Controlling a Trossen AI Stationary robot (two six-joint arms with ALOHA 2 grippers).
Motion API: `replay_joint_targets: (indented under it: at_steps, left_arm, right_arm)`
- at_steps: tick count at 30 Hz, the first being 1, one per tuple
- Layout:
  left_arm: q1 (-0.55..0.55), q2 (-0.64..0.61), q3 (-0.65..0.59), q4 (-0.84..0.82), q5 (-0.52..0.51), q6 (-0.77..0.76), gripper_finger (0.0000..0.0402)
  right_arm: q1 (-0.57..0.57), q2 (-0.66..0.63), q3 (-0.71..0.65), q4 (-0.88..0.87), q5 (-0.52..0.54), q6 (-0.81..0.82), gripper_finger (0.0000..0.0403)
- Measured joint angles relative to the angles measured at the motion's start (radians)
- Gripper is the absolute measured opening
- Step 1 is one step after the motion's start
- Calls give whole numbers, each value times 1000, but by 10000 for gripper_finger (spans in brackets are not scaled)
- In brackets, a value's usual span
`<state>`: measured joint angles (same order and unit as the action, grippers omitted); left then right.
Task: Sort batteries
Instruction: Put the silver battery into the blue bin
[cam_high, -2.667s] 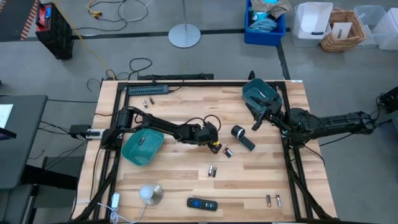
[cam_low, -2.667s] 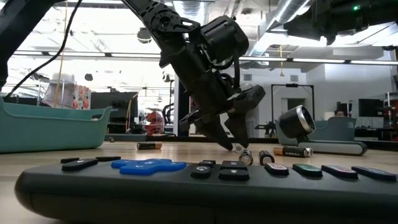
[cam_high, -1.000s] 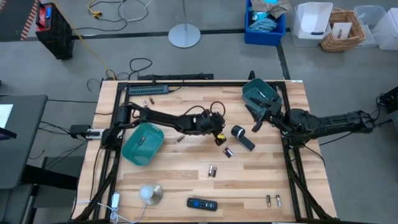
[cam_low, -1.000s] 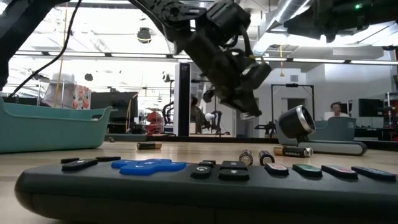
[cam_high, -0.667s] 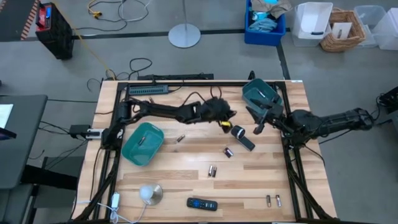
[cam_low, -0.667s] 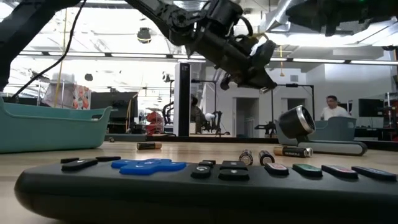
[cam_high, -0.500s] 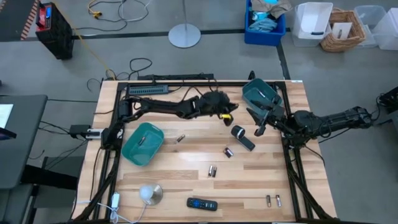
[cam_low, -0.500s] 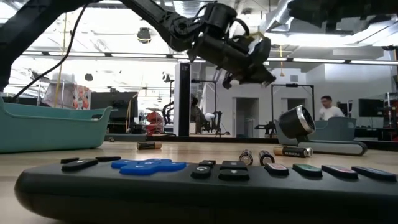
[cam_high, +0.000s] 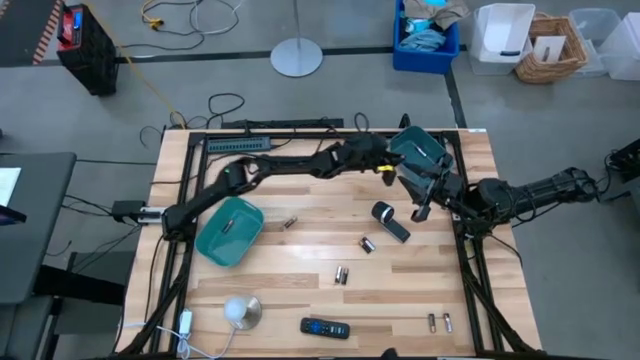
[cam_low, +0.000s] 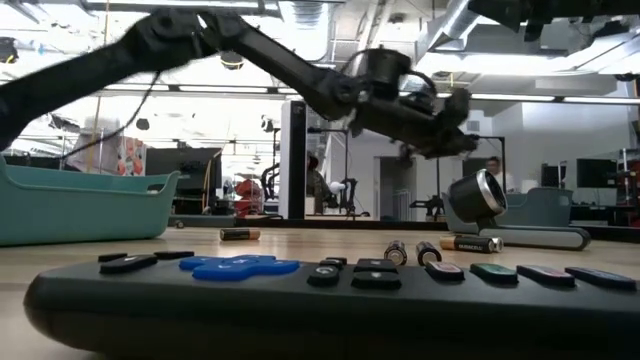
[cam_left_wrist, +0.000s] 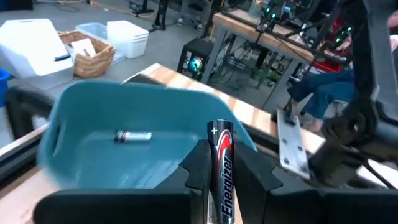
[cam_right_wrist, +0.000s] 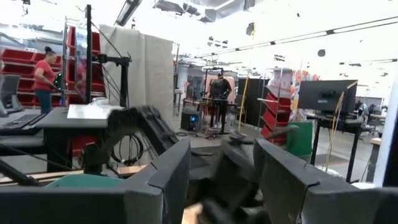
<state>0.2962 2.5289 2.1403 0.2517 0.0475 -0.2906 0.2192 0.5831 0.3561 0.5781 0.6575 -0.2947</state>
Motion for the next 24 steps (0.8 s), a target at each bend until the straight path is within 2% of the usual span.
replay_joint_targets:
  at_steps: [3,4,6,10,14,18,24]
  left_arm:
    - [2,115,206,-79,-2,-5,39]
    - [3,139,221,-45,-5,-8,39]
    - [10,138,161,71,-16,-52,39]
    - [35,145,143,41,-56,-84,39]
    - [47,142,136,123,-75,-75,39]
    - [45,141,135,228,-107,-12,39]
    - [48,140,134,279,-115,73,39]
  right_arm:
    - [5,0,0,1,0,-3,191]
    - [5,0,0,0,0,-3,191]
    - [3,0,0,0,0,-5,191]
    - [3,1,0,-1,0,-16,191]
    - [2,1,0,-1,0,-20,191]
    - [1,1,0,5,0,-21,191]
    - [1,1,0,8,0,-22,191]
